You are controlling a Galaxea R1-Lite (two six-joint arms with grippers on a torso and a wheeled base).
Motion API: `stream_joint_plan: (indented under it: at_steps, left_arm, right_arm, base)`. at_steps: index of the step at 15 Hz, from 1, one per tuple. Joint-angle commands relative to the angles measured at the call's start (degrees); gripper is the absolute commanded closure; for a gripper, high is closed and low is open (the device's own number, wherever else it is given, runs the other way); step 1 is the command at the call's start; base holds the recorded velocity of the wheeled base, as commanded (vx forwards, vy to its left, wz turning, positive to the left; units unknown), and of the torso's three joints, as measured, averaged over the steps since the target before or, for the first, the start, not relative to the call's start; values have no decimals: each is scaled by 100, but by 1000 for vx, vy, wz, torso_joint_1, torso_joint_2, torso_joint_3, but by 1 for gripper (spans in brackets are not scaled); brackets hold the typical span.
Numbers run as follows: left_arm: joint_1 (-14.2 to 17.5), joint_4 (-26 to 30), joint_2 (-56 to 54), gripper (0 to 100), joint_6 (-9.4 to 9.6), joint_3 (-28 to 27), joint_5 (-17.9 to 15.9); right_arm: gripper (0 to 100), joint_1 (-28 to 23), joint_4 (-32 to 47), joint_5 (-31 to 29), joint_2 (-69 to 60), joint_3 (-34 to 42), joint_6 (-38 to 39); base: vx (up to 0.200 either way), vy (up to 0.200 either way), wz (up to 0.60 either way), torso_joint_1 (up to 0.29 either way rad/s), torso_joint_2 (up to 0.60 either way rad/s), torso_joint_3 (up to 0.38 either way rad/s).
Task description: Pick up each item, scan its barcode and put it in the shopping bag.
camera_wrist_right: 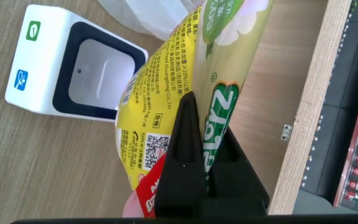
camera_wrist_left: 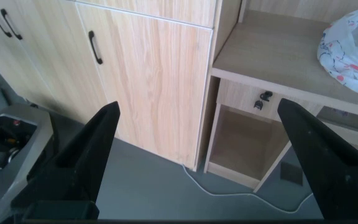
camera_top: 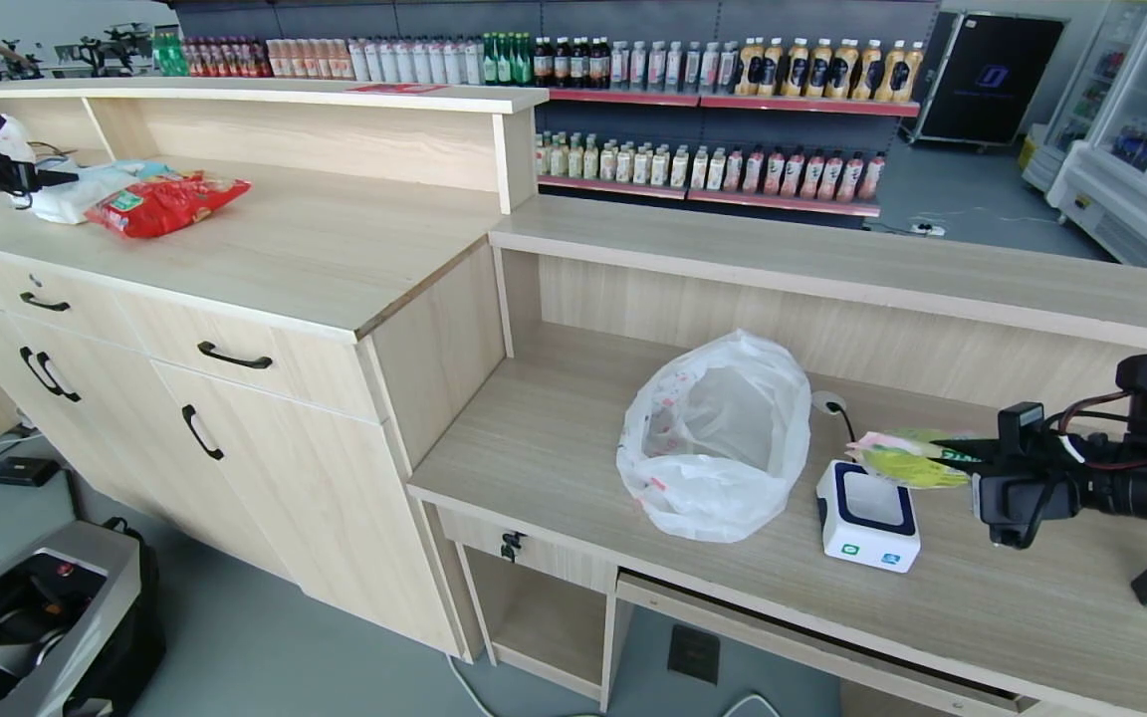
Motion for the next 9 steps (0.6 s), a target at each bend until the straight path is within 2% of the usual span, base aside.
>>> stream_joint_plan:
  at_steps: [1,2,4,7,9]
  left_arm:
    - [2,0,-2,0,-2,0,2]
    - [2,0,-2,0,-2,0,2]
    - [2,0,-2,0,-2,0,2]
    - [2,0,-2,0,-2,0,2]
    - [2,0,-2,0,-2,0,2]
  right_arm:
    - [100,116,416,-15,-567,-112,428]
    - [100,230,715,-50,-989,-147,964]
    - [100,388,1269,-507,-2465,-24,2985]
    - [100,362,2086,-1403,-3757,143,5683]
    - [100,151,2244,-1509,-4012,214,6431]
  base:
    - [0,0,0,0,0,0]
    - [0,0,0,0,0,0]
    - [0,0,0,0,0,0]
    - [0,0,0,0,0,0]
    - [0,0,0,0,0,0]
